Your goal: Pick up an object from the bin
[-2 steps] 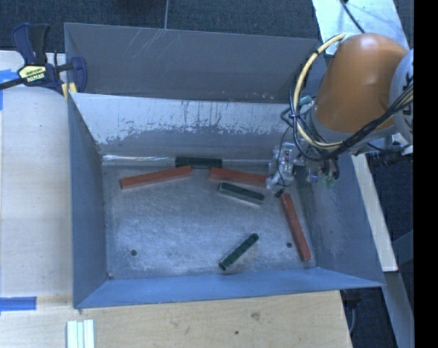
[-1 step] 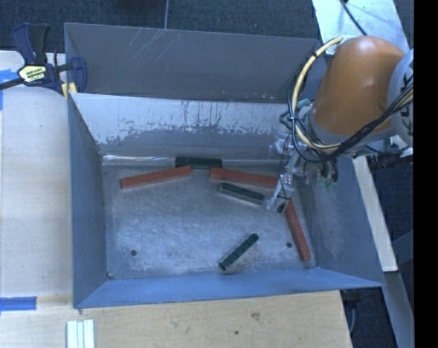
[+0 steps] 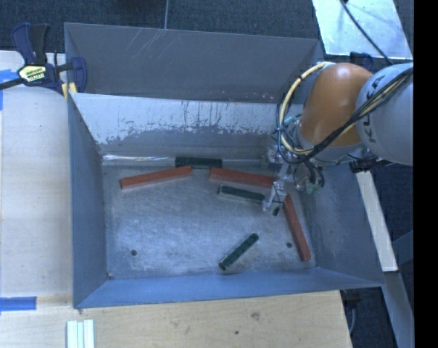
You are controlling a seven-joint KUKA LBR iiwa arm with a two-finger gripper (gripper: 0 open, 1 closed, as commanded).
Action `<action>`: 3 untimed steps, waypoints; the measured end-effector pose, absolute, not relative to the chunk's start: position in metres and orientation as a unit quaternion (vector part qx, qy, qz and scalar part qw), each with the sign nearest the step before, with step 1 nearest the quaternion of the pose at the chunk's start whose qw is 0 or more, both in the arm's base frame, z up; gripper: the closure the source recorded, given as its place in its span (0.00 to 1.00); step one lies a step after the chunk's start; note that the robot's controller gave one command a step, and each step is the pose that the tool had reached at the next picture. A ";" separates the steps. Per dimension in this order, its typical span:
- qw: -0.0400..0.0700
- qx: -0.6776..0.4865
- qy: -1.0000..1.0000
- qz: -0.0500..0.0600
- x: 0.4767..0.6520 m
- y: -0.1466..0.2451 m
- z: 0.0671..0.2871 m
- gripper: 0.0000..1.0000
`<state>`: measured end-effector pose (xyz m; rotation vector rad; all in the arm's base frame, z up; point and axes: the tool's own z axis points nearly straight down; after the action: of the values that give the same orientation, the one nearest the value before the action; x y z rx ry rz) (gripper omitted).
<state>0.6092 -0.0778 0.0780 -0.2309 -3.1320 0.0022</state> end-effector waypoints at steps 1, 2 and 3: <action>-0.003 -0.073 -0.997 0.000 0.611 -0.077 0.083 1.00; -0.003 -0.073 -0.997 0.000 0.611 -0.077 0.083 0.00; -0.003 -0.072 -0.997 0.000 0.611 -0.076 0.083 1.00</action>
Offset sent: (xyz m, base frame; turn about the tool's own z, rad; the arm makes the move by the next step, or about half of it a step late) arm 0.0000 0.0000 0.0000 0.0000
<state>0.6111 -0.0763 0.0832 -0.2277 -3.1391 0.0011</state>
